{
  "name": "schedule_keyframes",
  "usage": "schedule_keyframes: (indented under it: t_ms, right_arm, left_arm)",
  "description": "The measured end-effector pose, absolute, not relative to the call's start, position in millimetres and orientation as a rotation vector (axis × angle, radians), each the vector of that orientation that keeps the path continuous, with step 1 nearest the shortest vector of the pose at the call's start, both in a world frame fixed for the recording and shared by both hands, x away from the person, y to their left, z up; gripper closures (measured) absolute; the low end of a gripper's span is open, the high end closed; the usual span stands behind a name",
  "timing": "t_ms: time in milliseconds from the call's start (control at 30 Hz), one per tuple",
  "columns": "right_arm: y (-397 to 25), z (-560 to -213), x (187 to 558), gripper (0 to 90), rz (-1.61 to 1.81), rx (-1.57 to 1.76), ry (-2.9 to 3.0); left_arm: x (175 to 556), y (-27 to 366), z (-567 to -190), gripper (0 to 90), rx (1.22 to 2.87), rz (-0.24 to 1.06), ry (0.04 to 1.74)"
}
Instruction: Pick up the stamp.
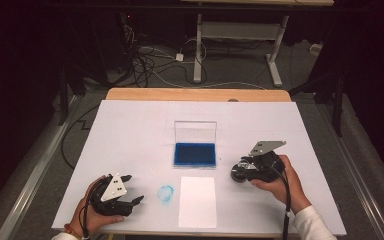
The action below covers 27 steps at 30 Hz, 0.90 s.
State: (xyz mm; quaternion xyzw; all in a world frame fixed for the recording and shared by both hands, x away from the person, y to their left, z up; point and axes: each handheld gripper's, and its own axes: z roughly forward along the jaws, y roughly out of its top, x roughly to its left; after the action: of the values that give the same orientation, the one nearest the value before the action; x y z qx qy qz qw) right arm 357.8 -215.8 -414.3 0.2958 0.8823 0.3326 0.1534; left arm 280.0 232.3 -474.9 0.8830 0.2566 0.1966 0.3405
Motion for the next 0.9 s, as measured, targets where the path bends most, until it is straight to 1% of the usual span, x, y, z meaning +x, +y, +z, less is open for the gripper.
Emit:
schedule_keyframes:
  t_ms: [100, 233, 533, 900]
  right_arm:
    - [-216.2, -408.0, 355.5, 57.0, 0.984, 0.847, 2.501]
    - [-213.2, -387.6, 347.0, 57.0, 1.103, 0.818, 2.443]
    - [-194.1, -360.4, 335.5, 57.0, 1.207, 0.727, 2.406]
    - [-182.4, -343.7, 331.7, 57.0, 1.251, 0.661, 2.378]
  left_arm:
    - [280.6, 232.2, -474.7, 21.8, 2.303, 0.515, 0.67]
    - [282.5, 231.8, -473.1, 20.2, 2.281, 0.523, 0.682]
    - [283.8, 227.2, -465.8, 18.8, 2.245, 0.545, 0.679]
    - [285.7, 227.5, -466.1, 19.2, 2.233, 0.527, 0.69]
